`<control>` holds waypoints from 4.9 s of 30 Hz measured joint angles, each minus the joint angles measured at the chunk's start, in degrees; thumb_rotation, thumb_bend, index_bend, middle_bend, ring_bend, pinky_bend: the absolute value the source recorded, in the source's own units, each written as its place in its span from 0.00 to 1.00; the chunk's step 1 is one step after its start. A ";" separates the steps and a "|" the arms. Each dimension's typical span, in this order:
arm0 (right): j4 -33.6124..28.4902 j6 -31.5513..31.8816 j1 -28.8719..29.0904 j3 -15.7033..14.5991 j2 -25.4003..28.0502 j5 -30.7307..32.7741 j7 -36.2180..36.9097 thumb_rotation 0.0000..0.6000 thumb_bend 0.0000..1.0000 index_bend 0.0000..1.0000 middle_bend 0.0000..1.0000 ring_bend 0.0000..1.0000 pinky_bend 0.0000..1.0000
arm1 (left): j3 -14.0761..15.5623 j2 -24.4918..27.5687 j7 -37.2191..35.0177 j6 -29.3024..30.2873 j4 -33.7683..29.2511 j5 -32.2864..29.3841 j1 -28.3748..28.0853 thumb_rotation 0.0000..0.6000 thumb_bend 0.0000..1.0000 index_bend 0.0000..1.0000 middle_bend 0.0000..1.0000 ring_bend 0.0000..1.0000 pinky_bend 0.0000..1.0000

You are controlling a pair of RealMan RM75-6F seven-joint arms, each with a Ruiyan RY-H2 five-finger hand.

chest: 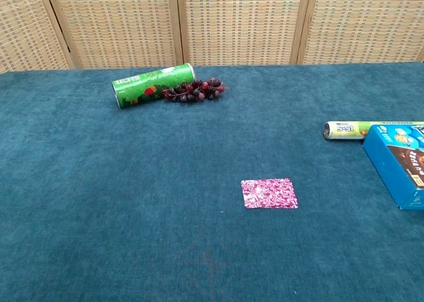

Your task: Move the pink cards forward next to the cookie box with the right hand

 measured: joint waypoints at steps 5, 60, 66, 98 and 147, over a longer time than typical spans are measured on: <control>0.33 -4.35 4.91 -1.04 0.33 -4.53 8.55 1.00 0.53 0.03 0.00 0.00 0.00 | -0.05 -0.05 0.43 -0.01 -0.14 -0.18 -0.02 1.00 0.00 0.00 0.00 0.00 0.00; -3.37 -40.97 29.14 -2.35 -11.08 12.14 -10.89 1.00 1.00 0.06 0.01 0.00 0.00 | -0.16 -0.02 0.32 -0.30 -0.32 -0.50 -0.23 1.00 0.00 0.00 0.00 0.00 0.00; -5.32 -41.17 29.26 -3.96 -9.98 12.44 -12.63 1.00 1.00 0.06 0.01 0.00 0.00 | -0.16 -0.07 0.44 -0.24 -0.31 -0.51 -0.21 1.00 0.00 0.00 0.00 0.00 0.00; -15.34 -37.84 28.90 -8.13 -2.54 6.95 -14.80 1.00 1.00 0.06 0.01 0.00 0.00 | -0.27 -0.32 1.08 -0.01 -0.38 -0.72 -0.13 1.00 0.00 0.00 0.00 0.00 0.00; -5.18 -35.68 30.17 -5.77 -9.59 7.69 -16.41 1.00 1.00 0.06 0.01 0.00 0.00 | -0.35 -0.40 1.13 0.04 -0.33 -0.80 -0.14 1.00 0.00 0.00 0.00 0.00 0.00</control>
